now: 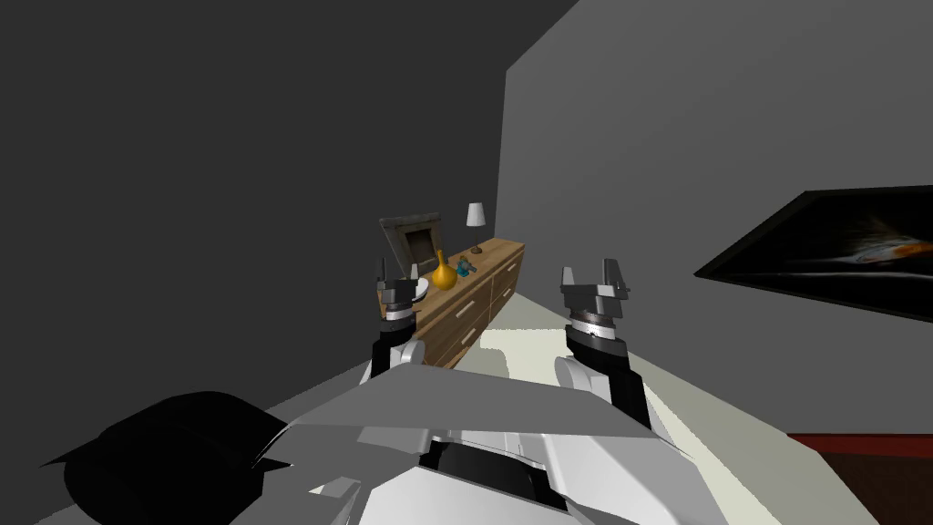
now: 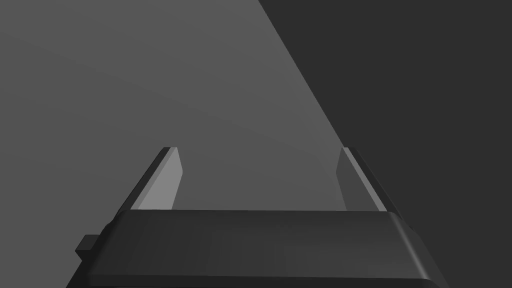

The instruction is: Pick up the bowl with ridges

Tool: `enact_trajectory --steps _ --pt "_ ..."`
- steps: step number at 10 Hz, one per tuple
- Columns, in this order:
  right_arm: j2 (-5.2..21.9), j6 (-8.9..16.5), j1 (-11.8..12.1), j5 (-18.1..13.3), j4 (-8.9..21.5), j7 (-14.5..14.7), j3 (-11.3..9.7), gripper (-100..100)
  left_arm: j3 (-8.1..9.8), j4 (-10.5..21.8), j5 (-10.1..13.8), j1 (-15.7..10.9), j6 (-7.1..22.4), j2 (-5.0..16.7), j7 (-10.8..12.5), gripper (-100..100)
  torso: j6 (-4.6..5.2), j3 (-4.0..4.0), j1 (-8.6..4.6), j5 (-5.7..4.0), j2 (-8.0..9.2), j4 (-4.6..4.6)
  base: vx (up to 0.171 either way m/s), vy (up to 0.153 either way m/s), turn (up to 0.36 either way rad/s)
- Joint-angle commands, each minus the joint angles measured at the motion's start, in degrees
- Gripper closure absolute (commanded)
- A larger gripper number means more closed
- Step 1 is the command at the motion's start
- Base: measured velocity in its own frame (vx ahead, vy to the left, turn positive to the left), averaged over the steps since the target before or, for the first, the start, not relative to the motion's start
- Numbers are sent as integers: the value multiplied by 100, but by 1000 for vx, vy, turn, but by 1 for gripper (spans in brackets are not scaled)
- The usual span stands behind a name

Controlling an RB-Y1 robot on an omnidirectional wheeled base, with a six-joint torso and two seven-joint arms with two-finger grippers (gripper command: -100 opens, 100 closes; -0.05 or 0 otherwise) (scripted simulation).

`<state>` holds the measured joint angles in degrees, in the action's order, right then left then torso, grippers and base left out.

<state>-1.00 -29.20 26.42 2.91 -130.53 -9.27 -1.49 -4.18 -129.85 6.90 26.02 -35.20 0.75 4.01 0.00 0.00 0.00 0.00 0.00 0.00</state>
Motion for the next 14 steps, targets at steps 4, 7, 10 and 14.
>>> enact_trajectory --steps 4,7,10,14 --pt "0 0 -1 0 0 0 0 0 64 284 240 -382 507 380 -6 -100 0 15 3 1 26 6 -58 0 7" --pt "0 0 -1 0 0 0 0 0 101 501 399 -658 878 554 -9 -100 0 11 -3 -1 20 4 -48 -10 7" --pt "0 0 -1 0 0 0 0 0 141 786 589 -1004 1347 746 -13 -100 1 9 -4 -1 16 3 -48 -14 8" --pt "0 0 -1 0 0 0 0 0 182 1139 801 -1415 1905 957 -18 -100 0 10 -2 -1 16 4 -50 -10 7"
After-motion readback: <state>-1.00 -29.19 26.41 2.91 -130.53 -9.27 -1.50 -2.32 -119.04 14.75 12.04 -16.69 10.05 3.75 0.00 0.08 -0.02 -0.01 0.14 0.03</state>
